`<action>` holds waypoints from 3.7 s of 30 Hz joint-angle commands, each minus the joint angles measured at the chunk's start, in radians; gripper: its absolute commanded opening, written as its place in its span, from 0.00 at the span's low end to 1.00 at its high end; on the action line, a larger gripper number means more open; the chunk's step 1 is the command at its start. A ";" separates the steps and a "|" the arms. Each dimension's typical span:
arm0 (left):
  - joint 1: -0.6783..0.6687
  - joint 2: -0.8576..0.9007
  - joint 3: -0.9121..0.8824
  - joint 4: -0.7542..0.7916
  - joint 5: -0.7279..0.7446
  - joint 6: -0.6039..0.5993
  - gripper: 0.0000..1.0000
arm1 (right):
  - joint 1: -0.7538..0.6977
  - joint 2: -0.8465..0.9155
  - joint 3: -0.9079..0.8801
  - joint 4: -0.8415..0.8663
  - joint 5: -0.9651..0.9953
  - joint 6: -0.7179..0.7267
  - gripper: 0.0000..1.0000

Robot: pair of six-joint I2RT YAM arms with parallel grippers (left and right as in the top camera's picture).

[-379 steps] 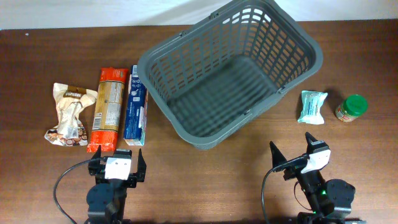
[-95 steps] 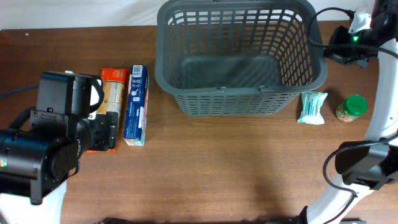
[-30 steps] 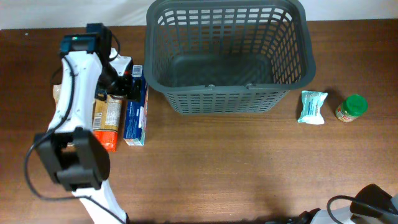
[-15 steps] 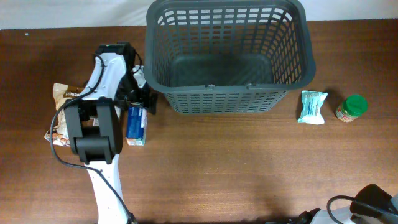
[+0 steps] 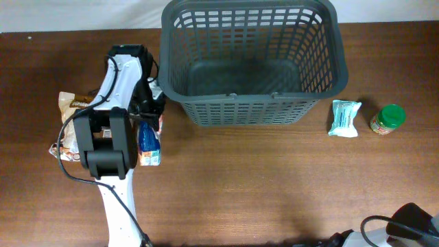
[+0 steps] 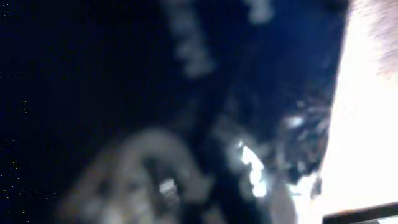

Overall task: Pack container
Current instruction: 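Grasp the blue box with the left gripper, then carry the blue box into the basket and release it, then grasp the orange pasta bag with the left gripper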

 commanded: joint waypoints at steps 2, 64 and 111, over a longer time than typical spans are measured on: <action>0.046 -0.014 0.206 -0.119 -0.050 -0.172 0.02 | -0.005 0.010 0.005 0.000 -0.002 -0.002 0.99; -0.490 0.159 0.619 0.434 -0.310 1.014 0.02 | -0.005 0.010 0.005 0.000 -0.002 -0.002 0.99; 0.213 -0.431 -0.054 0.219 0.073 0.143 0.99 | -0.005 0.010 0.005 0.000 -0.002 -0.002 0.99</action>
